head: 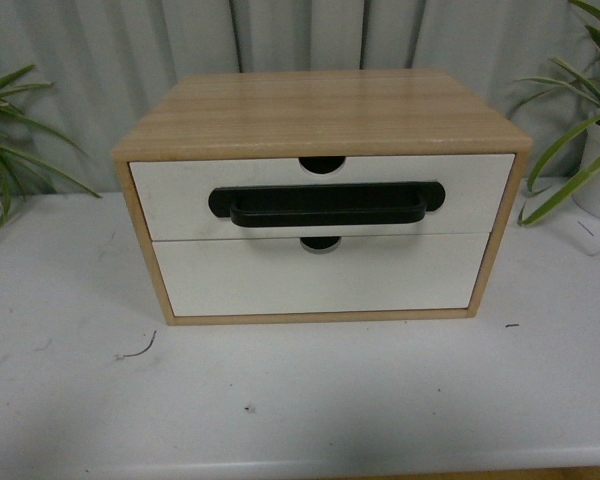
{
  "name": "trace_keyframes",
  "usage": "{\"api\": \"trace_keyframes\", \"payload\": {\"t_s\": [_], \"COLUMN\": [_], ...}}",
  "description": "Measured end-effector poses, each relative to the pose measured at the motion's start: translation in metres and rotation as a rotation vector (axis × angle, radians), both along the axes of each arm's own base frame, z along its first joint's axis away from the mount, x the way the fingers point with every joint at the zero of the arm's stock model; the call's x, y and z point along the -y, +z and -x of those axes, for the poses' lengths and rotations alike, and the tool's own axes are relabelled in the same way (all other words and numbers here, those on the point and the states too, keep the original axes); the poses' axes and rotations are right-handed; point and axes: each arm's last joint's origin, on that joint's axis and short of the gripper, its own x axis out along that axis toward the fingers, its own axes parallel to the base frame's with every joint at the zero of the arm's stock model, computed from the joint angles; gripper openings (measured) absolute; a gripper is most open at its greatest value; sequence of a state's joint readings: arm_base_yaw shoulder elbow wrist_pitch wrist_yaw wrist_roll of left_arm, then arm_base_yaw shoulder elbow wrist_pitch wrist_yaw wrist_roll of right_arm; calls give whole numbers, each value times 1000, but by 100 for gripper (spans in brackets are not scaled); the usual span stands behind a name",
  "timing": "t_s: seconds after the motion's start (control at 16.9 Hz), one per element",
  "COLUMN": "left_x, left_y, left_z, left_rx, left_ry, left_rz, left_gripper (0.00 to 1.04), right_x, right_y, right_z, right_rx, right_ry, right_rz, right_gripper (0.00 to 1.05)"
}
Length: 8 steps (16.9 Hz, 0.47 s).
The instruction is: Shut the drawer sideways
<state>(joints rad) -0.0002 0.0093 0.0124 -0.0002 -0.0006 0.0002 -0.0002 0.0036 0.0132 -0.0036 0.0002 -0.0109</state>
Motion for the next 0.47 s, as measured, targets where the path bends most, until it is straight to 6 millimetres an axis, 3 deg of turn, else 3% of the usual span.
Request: {"api": "trace_keyframes", "payload": {"t_s": [0.3,0.47], "left_x": [0,0], "left_y": [0,0], "left_z": [0,0], "left_rx": [-3,-3], "left_ry": [0,0], "left_rz": [0,0], "left_gripper": [5,41], "right_x": [0,0], "right_y": [0,0], "right_z": [0,0], "right_rx": [0,0], "right_ry": [0,0], "right_rz": [1,0], "right_gripper": [2,39]}}
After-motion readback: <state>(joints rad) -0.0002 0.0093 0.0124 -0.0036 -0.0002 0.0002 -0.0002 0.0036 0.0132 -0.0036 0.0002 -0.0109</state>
